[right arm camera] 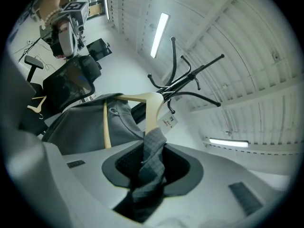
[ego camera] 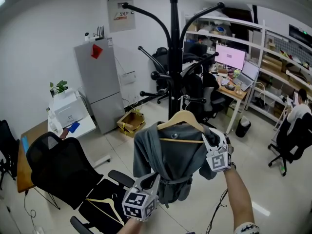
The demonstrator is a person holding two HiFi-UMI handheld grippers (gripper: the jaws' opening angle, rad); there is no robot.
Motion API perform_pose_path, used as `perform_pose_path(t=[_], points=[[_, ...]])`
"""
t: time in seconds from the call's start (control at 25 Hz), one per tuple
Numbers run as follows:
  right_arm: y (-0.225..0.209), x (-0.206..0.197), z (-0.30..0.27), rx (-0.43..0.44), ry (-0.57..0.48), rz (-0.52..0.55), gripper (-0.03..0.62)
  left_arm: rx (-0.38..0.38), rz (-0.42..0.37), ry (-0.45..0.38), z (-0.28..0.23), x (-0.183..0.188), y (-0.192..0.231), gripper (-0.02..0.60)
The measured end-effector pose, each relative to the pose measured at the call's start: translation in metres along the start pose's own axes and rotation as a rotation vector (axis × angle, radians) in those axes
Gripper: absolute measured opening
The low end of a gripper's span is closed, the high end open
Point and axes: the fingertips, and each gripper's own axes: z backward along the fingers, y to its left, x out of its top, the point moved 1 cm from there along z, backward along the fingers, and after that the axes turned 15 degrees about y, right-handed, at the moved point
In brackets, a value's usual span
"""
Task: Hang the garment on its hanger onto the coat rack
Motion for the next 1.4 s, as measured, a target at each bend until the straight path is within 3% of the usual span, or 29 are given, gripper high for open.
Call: perform_pose_path(t=[0.28, 0.52, 0.8, 0.88, 0.96, 1.04, 1.16, 1.4], points=[[0.001, -0.009, -0.004, -0.001, 0.021, -0.054, 0.14, -0.003, 0.029, -0.005, 0.002, -0.004, 0.009, -0.008], [-0.005, 0.0, -0.003, -0.005, 0.061, -0.215, 0.207, -0.043, 0.049, -0.014, 0.008, 0.002, 0.011, -0.008], [-0.003, 0.065, 0.078, -0.101, 0.027, -0.3, 0.207, -0.106, 0.03, -0.046, 0.025, 0.011, 0.025, -0.008], [0.014, 0.083, 0.105, -0.094, 0.04, -0.373, 0.207, -0.125, 0.021, -0.051, 0.032, 0.013, 0.031, -0.008], [0.038, 0.086, 0.126, -0.058, 0.119, -0.498, 0.184, -0.145, 0.011, -0.055, 0.04, 0.014, 0.033, -0.009], [0.071, 0.083, 0.145, 0.014, 0.224, -0.678, 0.133, -0.166, 0.007, -0.048, 0.048, 0.009, 0.032, -0.008], [0.115, 0.09, 0.177, 0.093, 0.311, -0.891, 0.002, -0.187, 0.002, -0.028, 0.057, -0.004, 0.03, -0.008], [0.162, 0.107, 0.23, 0.101, 0.403, -1.081, 0.0, -0.242, 0.022, 0.011, 0.076, -0.034, 0.02, -0.008]])
